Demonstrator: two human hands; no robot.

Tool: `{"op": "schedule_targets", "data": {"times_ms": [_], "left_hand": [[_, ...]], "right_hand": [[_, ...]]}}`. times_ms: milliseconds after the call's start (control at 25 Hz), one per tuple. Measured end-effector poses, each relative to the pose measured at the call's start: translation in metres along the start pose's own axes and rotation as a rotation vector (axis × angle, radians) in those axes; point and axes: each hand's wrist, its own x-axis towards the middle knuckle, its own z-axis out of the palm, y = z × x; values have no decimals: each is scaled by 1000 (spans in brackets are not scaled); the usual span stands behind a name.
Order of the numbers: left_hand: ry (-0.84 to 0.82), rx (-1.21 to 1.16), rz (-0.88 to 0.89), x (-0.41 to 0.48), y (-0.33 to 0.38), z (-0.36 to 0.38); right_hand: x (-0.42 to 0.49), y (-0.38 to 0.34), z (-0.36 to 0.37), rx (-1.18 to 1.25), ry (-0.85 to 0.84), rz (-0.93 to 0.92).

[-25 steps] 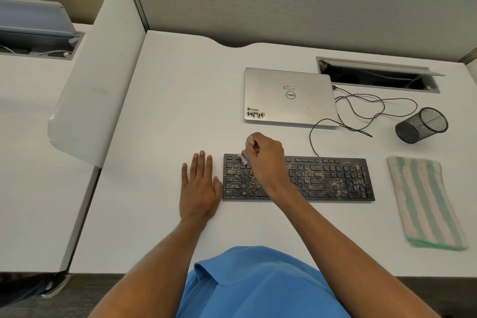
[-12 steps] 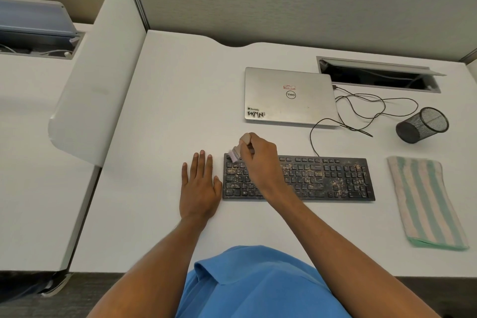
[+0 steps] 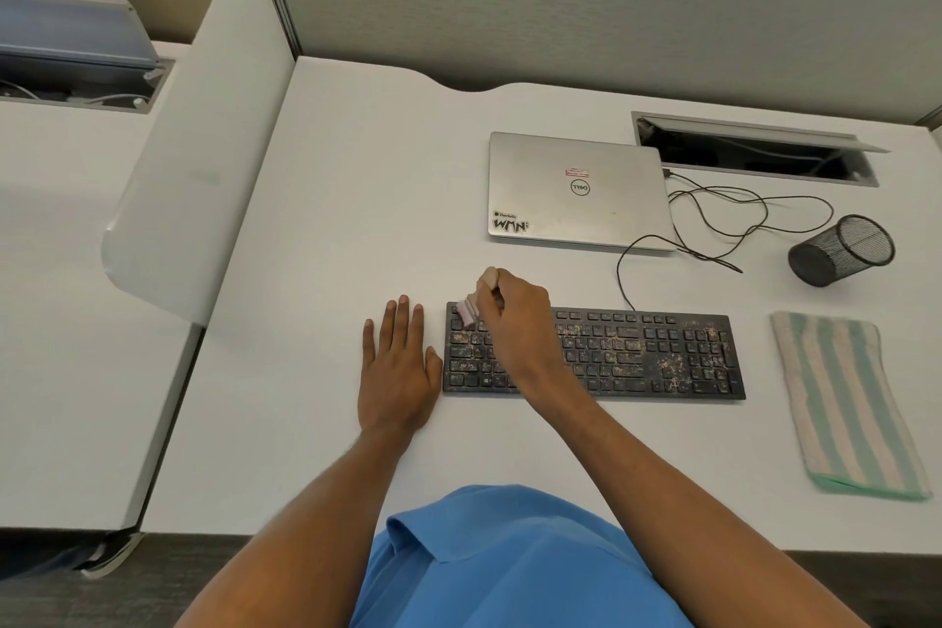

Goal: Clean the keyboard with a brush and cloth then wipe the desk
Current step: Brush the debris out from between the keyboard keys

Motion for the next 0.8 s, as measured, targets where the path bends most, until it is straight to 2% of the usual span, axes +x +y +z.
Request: {"op": "schedule_targets", "data": {"times_ms": [360,560,800], "left_hand": [[-1,4,2,0,0,0],[7,7,6,1,0,-1],[7,16,9,0,0,0]], "right_hand": [[-5,1,1,-50,-73,36],[-2,-7,2,29,-35,-35],[-6,1,9,-31,-70,-37]]}}
